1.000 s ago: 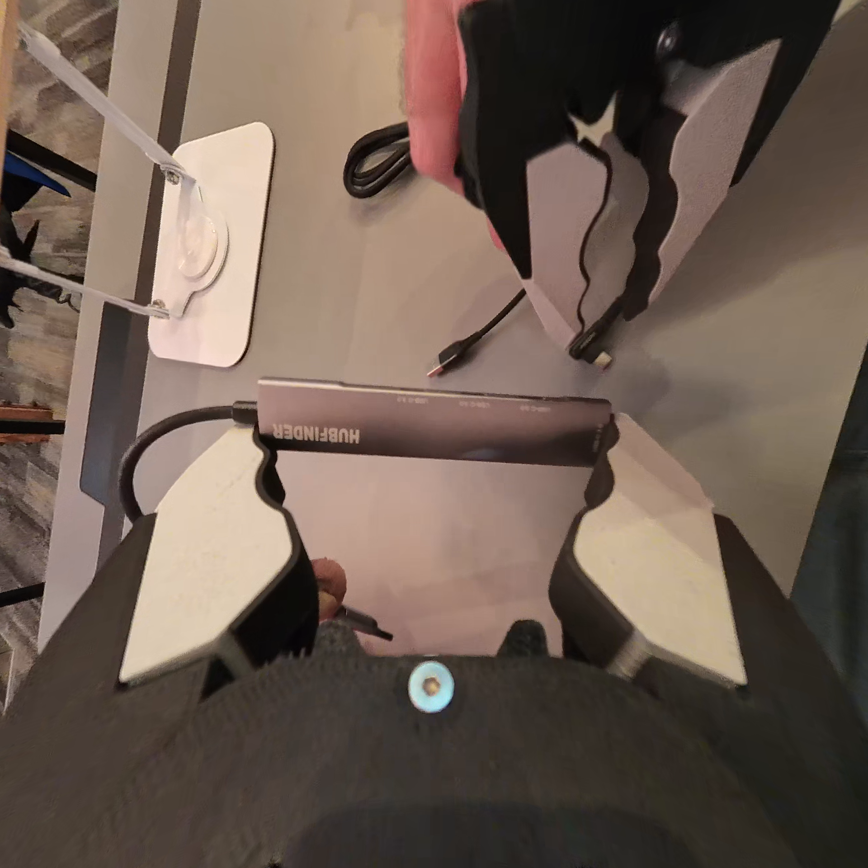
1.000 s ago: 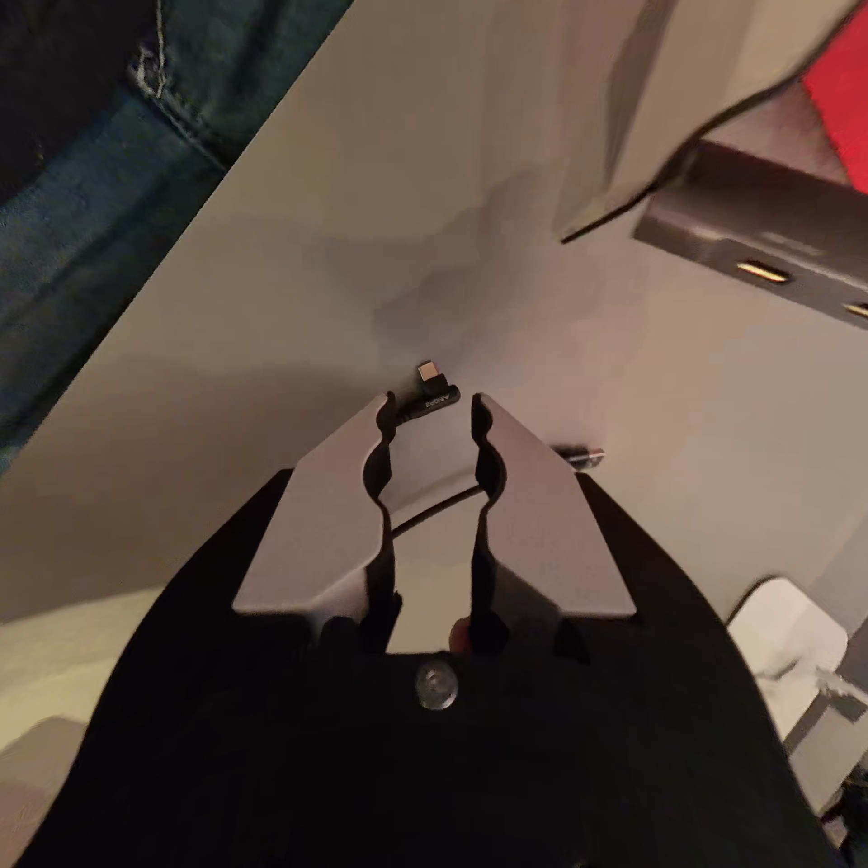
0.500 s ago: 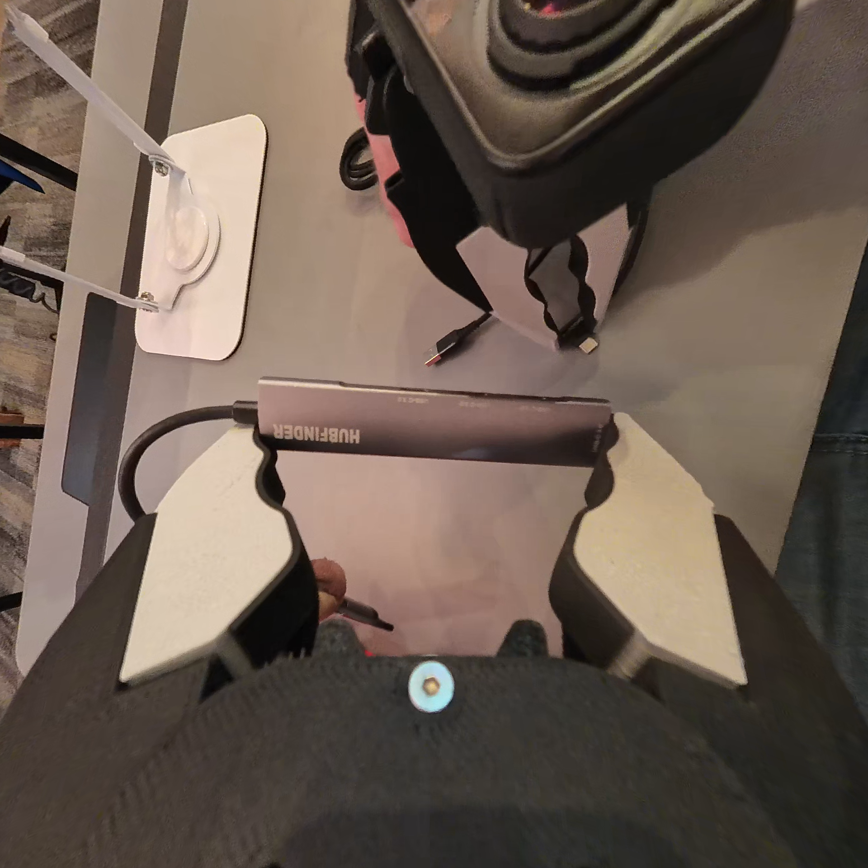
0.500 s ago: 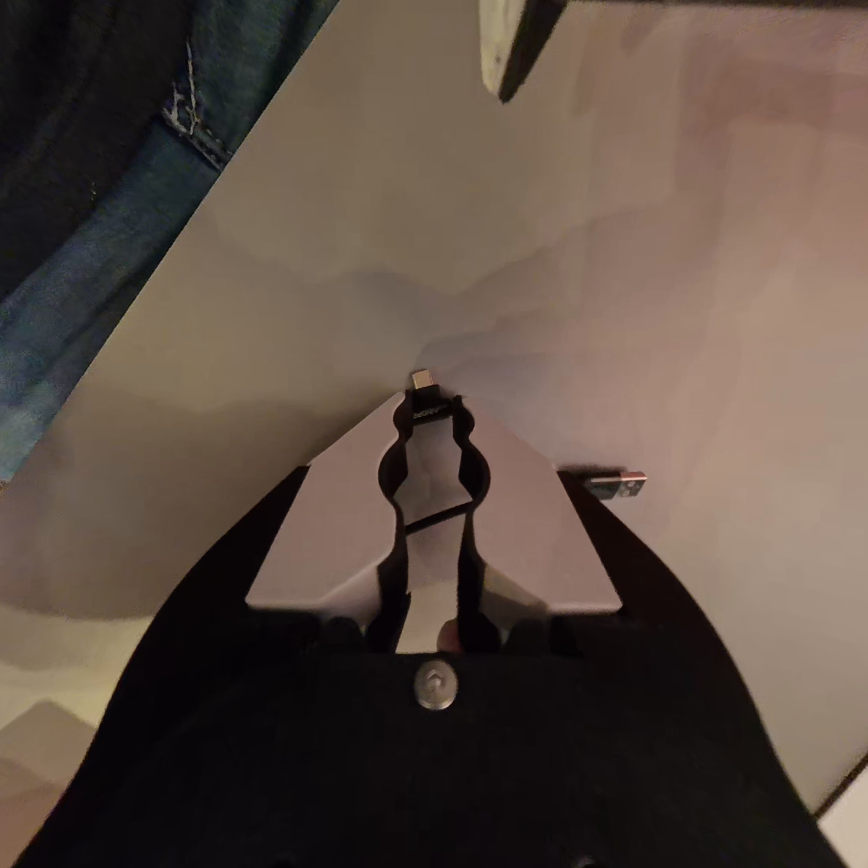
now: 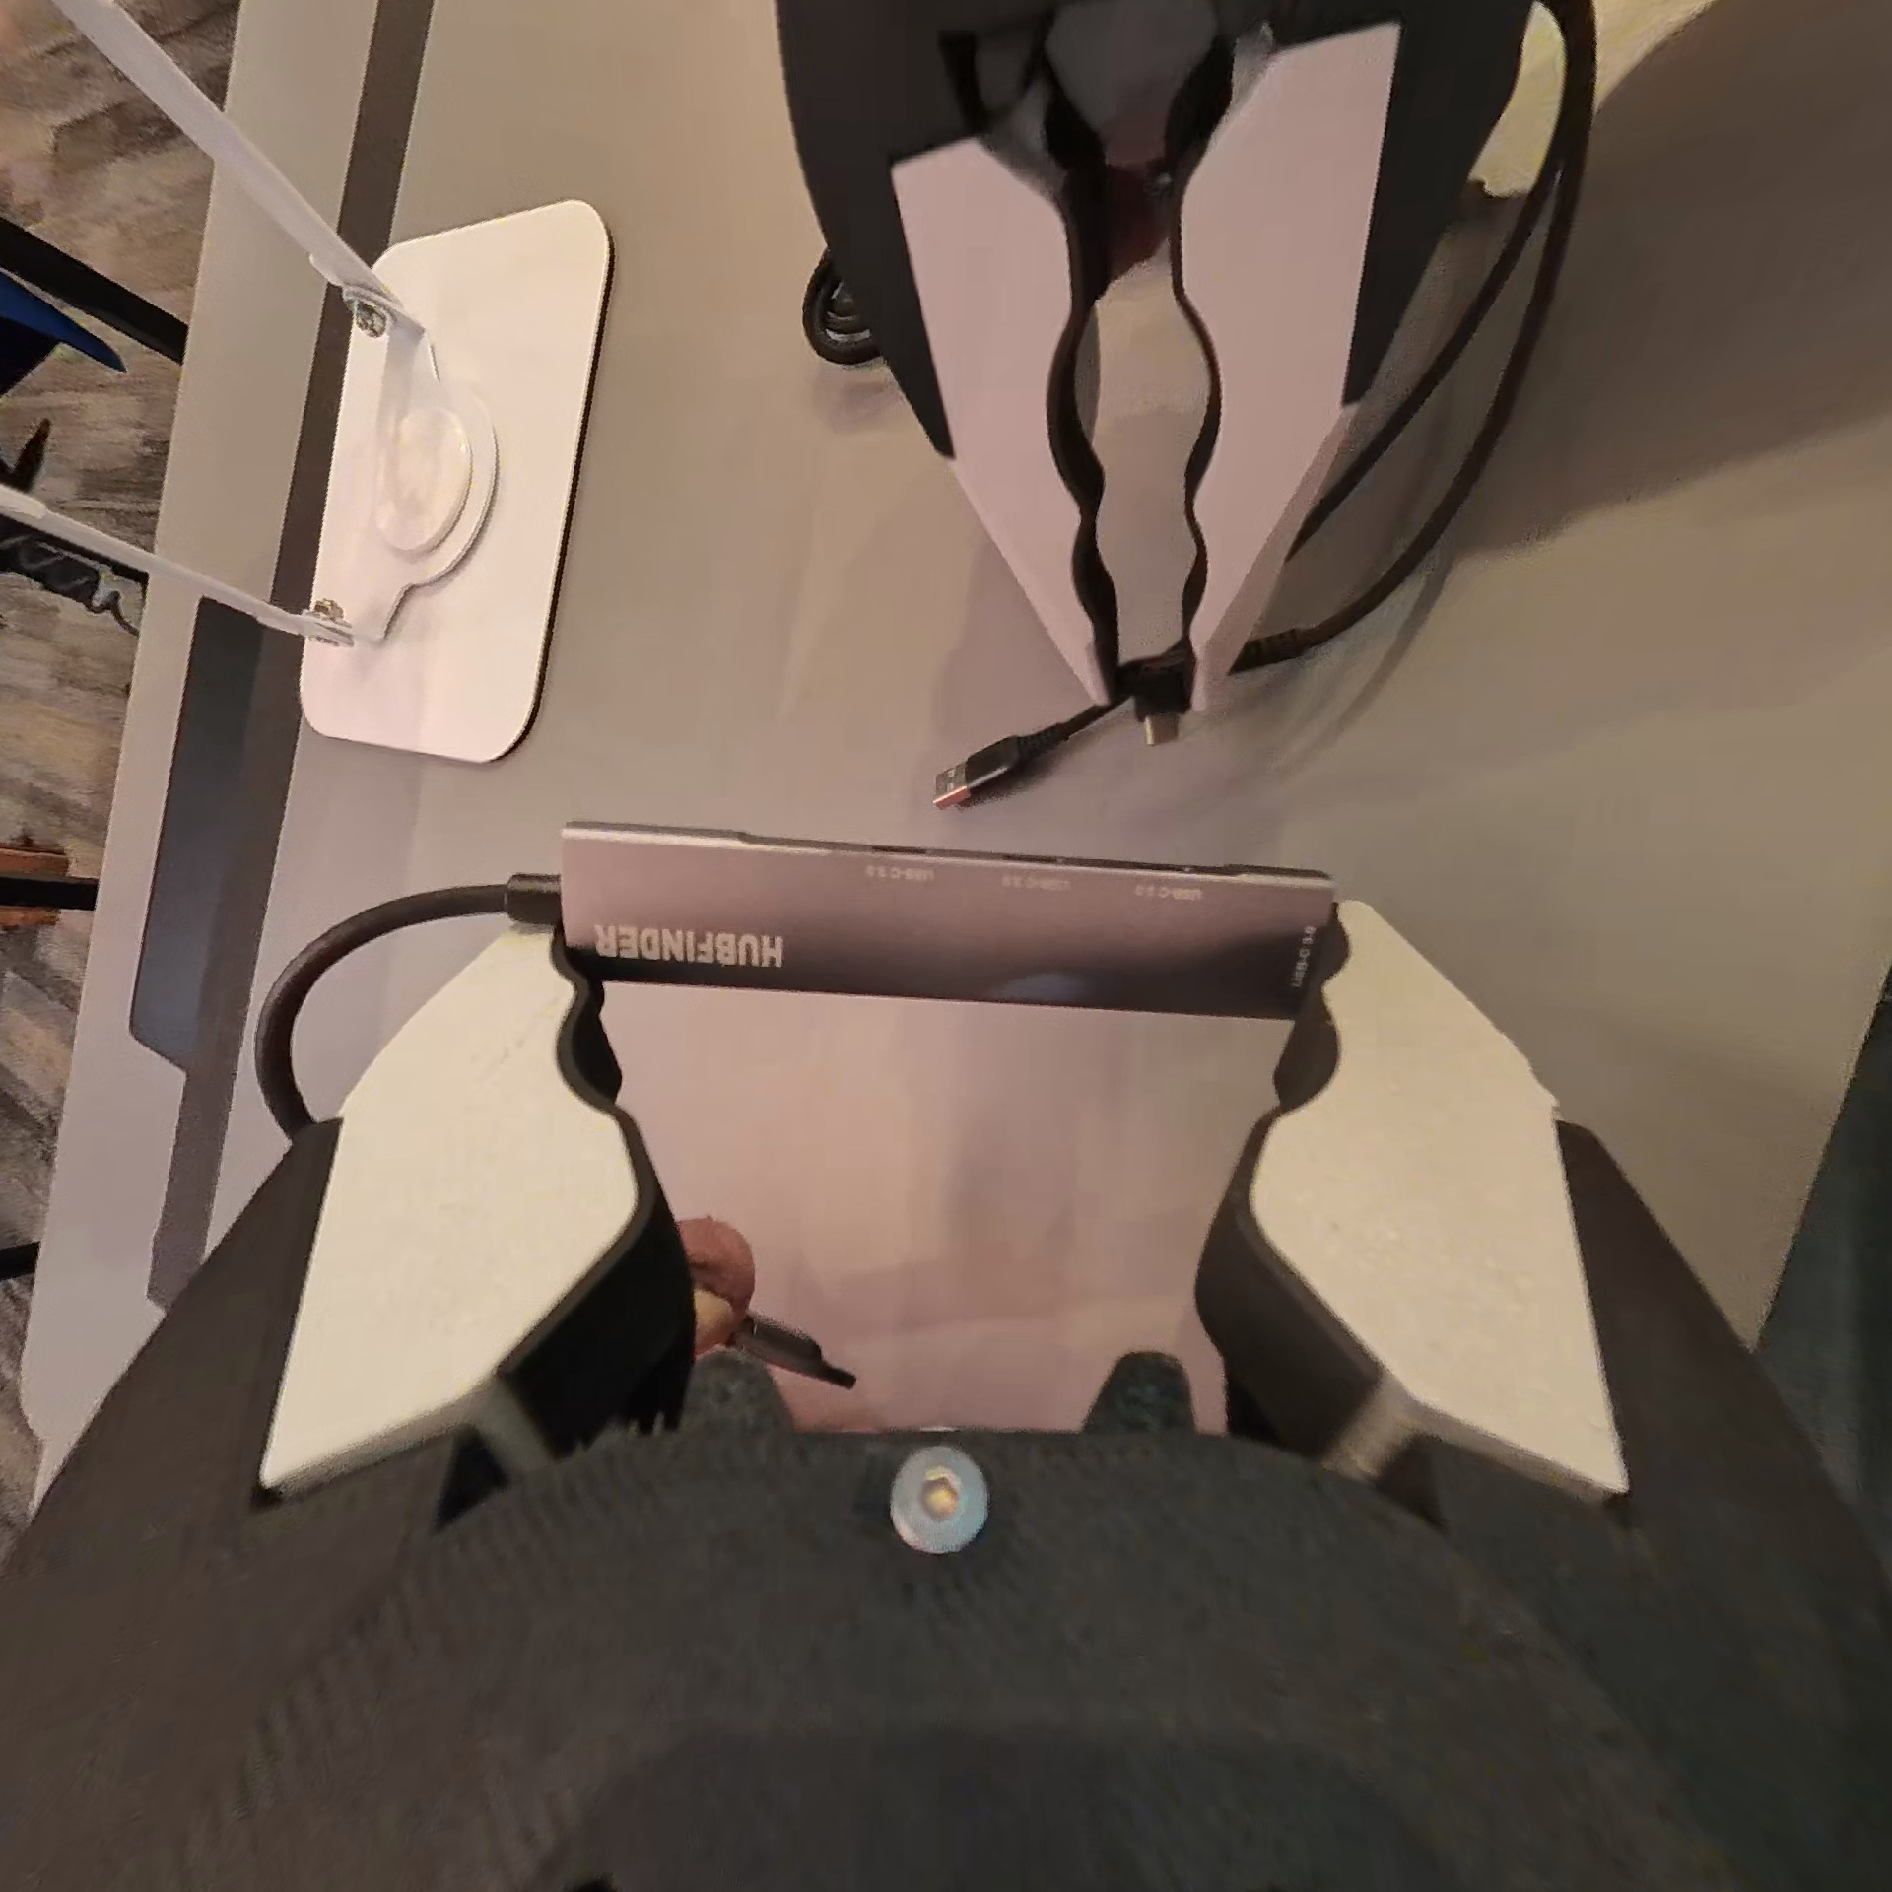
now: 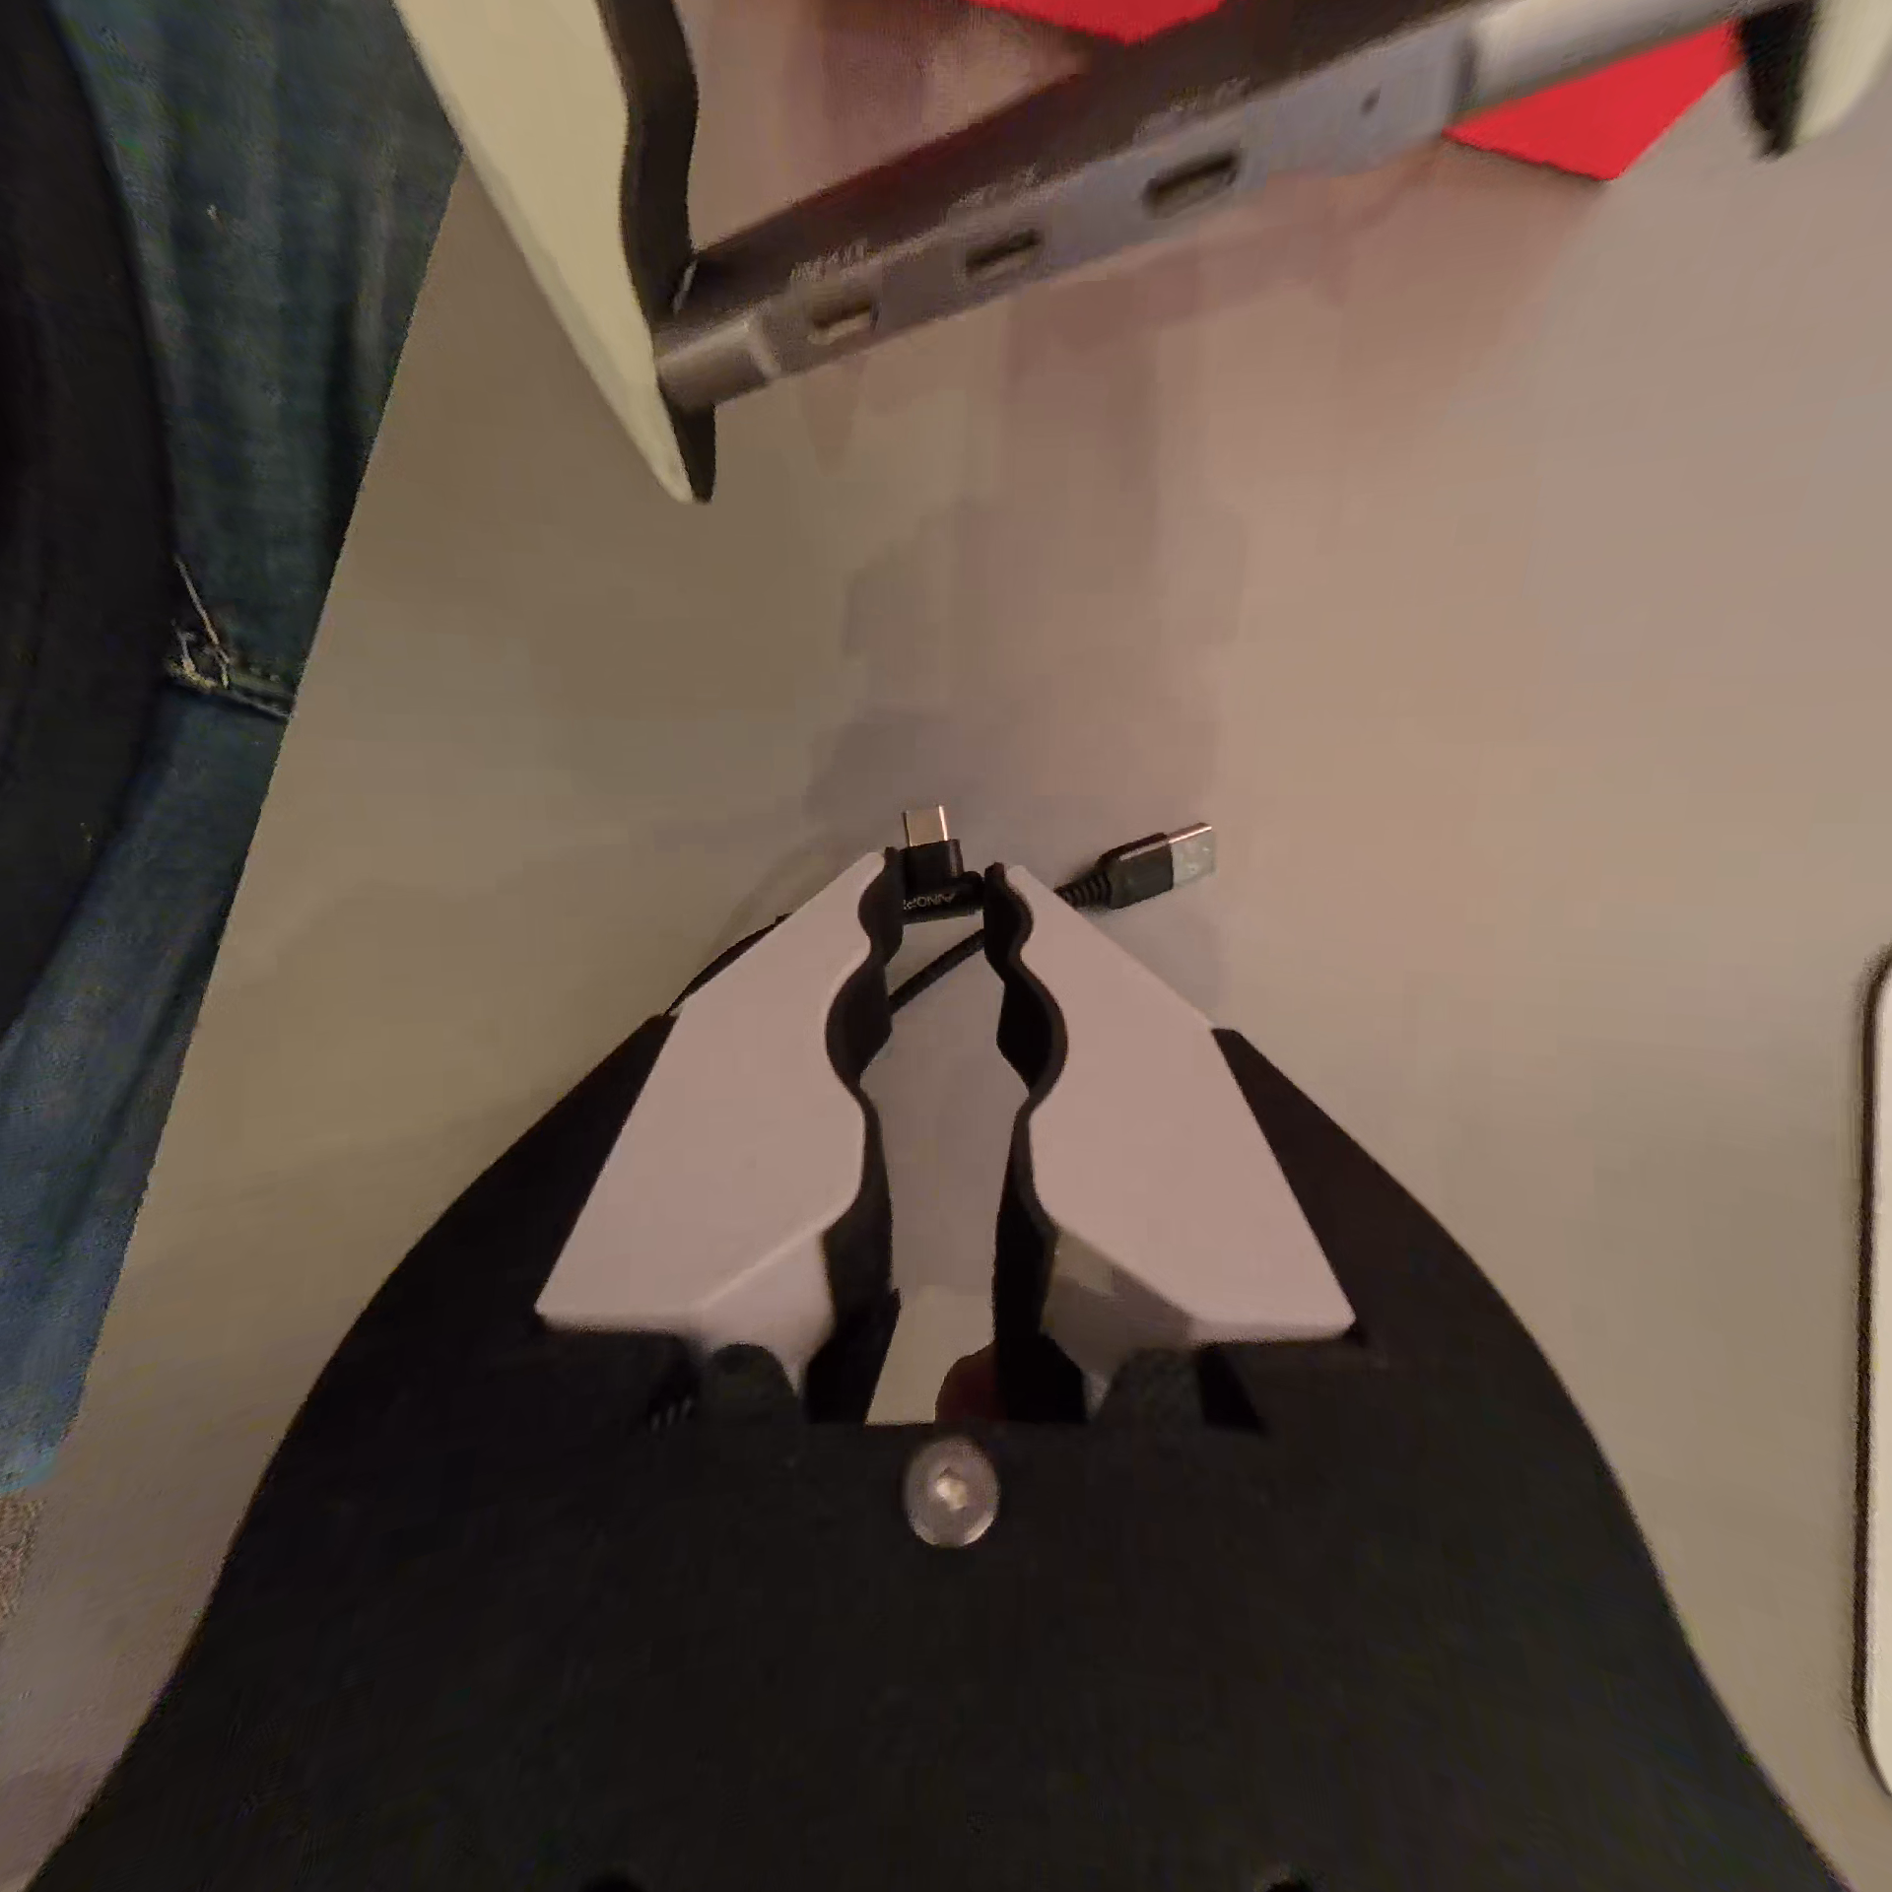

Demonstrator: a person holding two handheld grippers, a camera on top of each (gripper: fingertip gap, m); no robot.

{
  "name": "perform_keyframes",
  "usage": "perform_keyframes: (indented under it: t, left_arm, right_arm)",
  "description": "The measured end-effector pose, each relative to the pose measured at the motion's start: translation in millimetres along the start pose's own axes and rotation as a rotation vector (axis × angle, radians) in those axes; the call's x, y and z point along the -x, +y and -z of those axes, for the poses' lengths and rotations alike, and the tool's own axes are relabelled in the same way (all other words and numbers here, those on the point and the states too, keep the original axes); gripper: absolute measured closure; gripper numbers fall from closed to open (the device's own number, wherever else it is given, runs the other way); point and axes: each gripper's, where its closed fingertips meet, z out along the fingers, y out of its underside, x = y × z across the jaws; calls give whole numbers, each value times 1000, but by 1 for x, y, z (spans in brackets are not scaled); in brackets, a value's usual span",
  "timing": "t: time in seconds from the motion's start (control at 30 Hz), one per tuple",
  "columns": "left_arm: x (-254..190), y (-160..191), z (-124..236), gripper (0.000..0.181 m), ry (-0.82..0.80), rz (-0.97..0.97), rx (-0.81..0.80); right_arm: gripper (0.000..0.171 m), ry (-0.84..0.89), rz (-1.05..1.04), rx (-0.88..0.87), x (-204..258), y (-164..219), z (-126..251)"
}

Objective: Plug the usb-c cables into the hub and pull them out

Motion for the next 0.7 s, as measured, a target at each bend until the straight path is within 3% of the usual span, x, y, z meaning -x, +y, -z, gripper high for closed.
perform_keyframes:
  t: [0.37, 0.7]
  left_arm:
    - [-11, 0, -16, 55, 8, 4, 17]
    - [-19, 4, -26, 55, 32, 3, 51]
  right_arm:
    - [159, 135, -77, -12, -2, -33, 27]
    - [159, 222, -51, 62, -1, -43, 27]
